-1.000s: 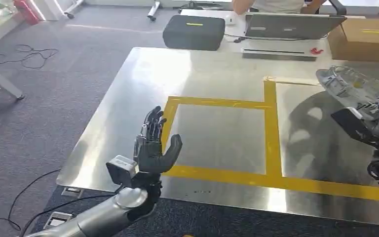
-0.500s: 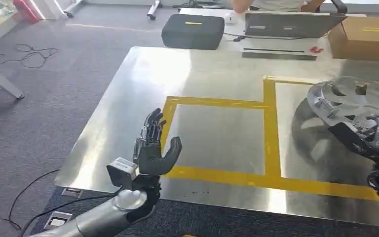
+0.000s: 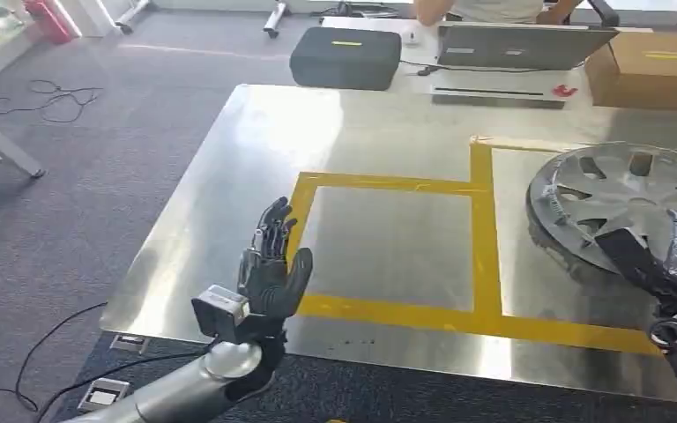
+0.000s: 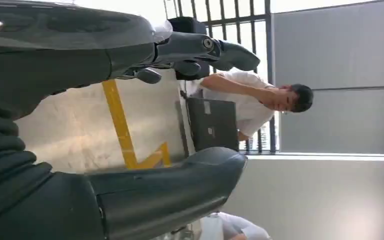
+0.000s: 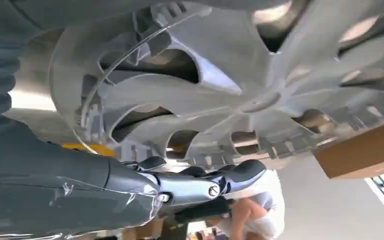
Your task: Take the parts from the cabinet and place them on the table.
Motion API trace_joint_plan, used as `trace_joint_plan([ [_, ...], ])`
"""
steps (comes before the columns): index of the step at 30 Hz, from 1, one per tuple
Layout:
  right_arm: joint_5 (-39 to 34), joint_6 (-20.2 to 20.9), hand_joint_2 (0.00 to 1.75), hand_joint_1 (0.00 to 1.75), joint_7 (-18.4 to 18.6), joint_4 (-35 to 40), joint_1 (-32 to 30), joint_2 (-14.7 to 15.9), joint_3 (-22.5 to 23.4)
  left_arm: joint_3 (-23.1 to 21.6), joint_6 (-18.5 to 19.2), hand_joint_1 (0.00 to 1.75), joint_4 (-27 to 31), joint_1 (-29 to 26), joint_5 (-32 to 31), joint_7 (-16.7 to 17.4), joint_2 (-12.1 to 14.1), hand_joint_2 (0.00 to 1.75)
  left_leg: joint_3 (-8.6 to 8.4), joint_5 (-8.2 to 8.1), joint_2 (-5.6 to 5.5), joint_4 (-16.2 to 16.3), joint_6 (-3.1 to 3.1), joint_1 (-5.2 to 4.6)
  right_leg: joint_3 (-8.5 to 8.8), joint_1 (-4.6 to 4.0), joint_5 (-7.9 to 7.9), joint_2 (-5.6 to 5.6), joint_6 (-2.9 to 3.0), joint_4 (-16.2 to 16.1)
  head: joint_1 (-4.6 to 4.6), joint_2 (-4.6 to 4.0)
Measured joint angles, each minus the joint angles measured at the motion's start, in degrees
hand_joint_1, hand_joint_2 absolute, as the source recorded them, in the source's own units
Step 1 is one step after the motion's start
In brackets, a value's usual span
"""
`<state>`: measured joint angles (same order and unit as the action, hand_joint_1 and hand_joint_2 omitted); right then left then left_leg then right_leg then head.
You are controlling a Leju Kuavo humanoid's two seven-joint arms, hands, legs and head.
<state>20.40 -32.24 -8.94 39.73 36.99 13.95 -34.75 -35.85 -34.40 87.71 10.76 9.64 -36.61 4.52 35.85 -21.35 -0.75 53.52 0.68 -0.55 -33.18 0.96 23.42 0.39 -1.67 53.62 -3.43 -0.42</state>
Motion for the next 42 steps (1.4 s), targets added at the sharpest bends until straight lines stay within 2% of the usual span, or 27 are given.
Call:
trace_joint_plan([
  [5,-5.6,0.1,0.00,0.00,-1.9,4.5,-1.9,-0.5,1.6,0.0,-0.6,0.00,0.2,-0.2,0.0,0.1,0.0,0.00,-0.18,0.00,-0.01,0.0,0.01,0.00,0.20,0.00,0.00,0.00,0.00,0.0,0.02,0.00],
  [15,-13.4,-0.7,0.00,0.00,-3.5,20.3,-8.5,-1.3,2.9,0.0,-1.1,0.00,1.0,-0.6,-0.3,0.4,0.4,0.00,-0.63,-0.05,-0.01,0.0,-0.02,0.00,0.63,0.00,0.09,-0.01,0.07,0.0,0.00,0.00],
  [23,-15.8,0.4,0.00,0.00,-3.8,34.1,-14.1,-1.8,2.6,0.0,-1.1,0.00,1.4,-0.8,-0.3,0.6,0.5,0.00,-0.81,-0.07,0.00,-0.1,-0.03,0.00,0.78,0.00,0.10,-0.01,0.08,0.0,0.02,0.00],
  [25,-15.9,1.0,0.00,0.00,-3.8,37.2,-15.4,-2.0,2.4,0.0,-1.1,0.00,1.4,-0.9,-0.3,0.9,0.6,0.00,-0.75,-0.51,-0.06,0.2,0.43,-0.30,0.94,0.25,0.19,-0.03,-0.17,-0.2,-0.09,0.00],
  [28,-15.9,1.2,0.00,0.00,-3.8,40.7,-16.6,-2.4,2.0,0.0,-1.2,0.00,1.4,-0.9,-0.2,1.0,0.8,0.00,-0.89,-0.72,0.01,0.3,0.70,-0.35,1.17,0.24,0.24,-0.02,-0.31,-0.4,-0.11,0.00],
  [29,-15.9,1.2,0.00,0.00,-3.8,41.7,-16.7,-2.4,1.9,0.0,-1.2,0.00,1.5,-0.9,-0.2,1.0,0.8,0.00,-1.22,-0.55,0.03,-0.2,0.90,-0.11,1.37,-0.03,0.26,0.00,-0.59,-0.5,-0.13,0.00],
  [30,-15.9,1.2,0.00,0.00,-3.8,42.5,-17.0,-2.4,1.9,0.0,-1.2,0.00,1.6,-0.9,-0.3,1.0,0.8,0.00,-1.99,-0.24,0.29,-1.0,1.04,0.57,0.81,0.21,0.67,-0.07,-0.67,0.1,-0.13,0.00],
  [31,-15.9,1.2,0.00,0.00,-3.8,43.2,-17.1,-2.4,1.8,0.0,-1.2,0.00,1.6,-0.8,-0.3,1.0,0.8,0.00,-2.45,-0.36,0.32,-1.2,1.24,0.63,0.36,0.08,2.15,-0.11,-0.75,2.2,0.09,0.00],
  [33,-15.9,1.2,0.00,0.00,-3.8,44.1,-17.2,-2.4,1.7,0.0,-1.2,0.00,1.6,-0.8,-0.2,1.0,0.8,0.00,-2.91,-0.55,0.42,-1.2,1.51,0.69,-3.59,0.25,6.63,-0.10,-1.03,11.4,0.66,0.00],
  [34,-16.0,1.2,0.00,0.00,-3.8,44.2,-17.5,-2.4,1.6,0.0,-1.2,0.00,1.6,-0.9,-0.2,1.0,0.8,0.00,-3.01,-0.66,0.42,-1.1,1.47,0.70,-5.68,0.30,8.19,-0.11,-1.27,15.8,0.57,0.00],
  [35,-16.0,1.2,0.00,0.00,-3.7,44.5,-17.8,-2.4,1.6,0.0,-1.2,0.00,1.6,-0.9,-0.2,1.0,0.8,0.00,-3.12,-0.85,0.81,-1.1,1.36,0.78,-7.19,0.48,8.57,-0.13,-1.50,18.6,0.77,0.00],
  [36,-16.2,1.3,0.00,0.00,-3.8,44.9,-18.0,-2.4,1.5,0.0,-1.2,0.00,1.6,-1.0,-0.2,1.0,0.8,0.00,-3.35,-1.03,0.84,-1.0,1.15,0.92,-7.11,0.73,7.39,-0.16,-1.69,17.9,0.76,0.00],
  [37,-16.5,1.6,0.00,0.00,-3.9,45.2,-18.1,-2.4,1.4,0.0,-1.2,0.00,1.6,-1.0,-0.2,1.0,0.8,0.00,-3.57,-1.31,1.00,-0.9,0.81,1.13,-5.75,0.93,5.13,-0.32,-1.88,14.8,0.74,0.00],
  [38,-16.8,2.0,0.00,0.00,-4.0,45.6,-18.1,-2.4,1.3,0.0,-1.3,0.00,1.6,-1.1,-0.2,1.0,0.8,0.00,-3.77,-1.69,1.27,-0.5,0.47,1.42,-3.56,1.11,2.44,-0.70,-2.08,10.0,0.77,0.00],
  [39,-17.1,2.3,0.00,0.00,-4.2,46.1,-18.1,-2.4,1.2,0.0,-1.6,0.00,1.6,-1.1,-0.2,1.0,0.8,0.00,-3.93,-2.20,1.53,0.0,-0.02,1.60,-1.11,1.29,-0.17,-1.79,-2.39,4.8,0.79,0.00],
  [40,-17.2,2.6,0.00,0.00,-4.4,46.5,-18.1,-2.4,1.1,0.0,-1.8,0.00,1.6,-1.1,-0.2,1.0,0.8,0.00,-3.92,-2.63,1.72,0.4,-0.56,1.43,0.07,0.94,0.48,-4.11,-2.94,2.3,1.05,0.00],
  [41,-17.5,3.0,0.00,0.00,-4.4,47.1,-18.1,-2.6,0.9,0.0,-1.9,0.00,1.7,-1.1,-0.3,1.0,0.9,0.00,-3.60,-3.03,2.15,1.3,-1.09,0.95,0.81,0.69,0.70,-3.61,-1.63,1.4,1.53,0.00],
  [42,-17.8,3.1,0.00,0.00,-4.5,47.5,-18.4,-2.7,0.8,0.0,-2.1,0.00,1.9,-1.2,-0.4,1.0,0.9,0.00,-3.58,-2.89,2.46,1.0,-1.27,0.89,0.37,0.66,0.72,-3.31,-0.91,1.9,0.86,0.00],
])
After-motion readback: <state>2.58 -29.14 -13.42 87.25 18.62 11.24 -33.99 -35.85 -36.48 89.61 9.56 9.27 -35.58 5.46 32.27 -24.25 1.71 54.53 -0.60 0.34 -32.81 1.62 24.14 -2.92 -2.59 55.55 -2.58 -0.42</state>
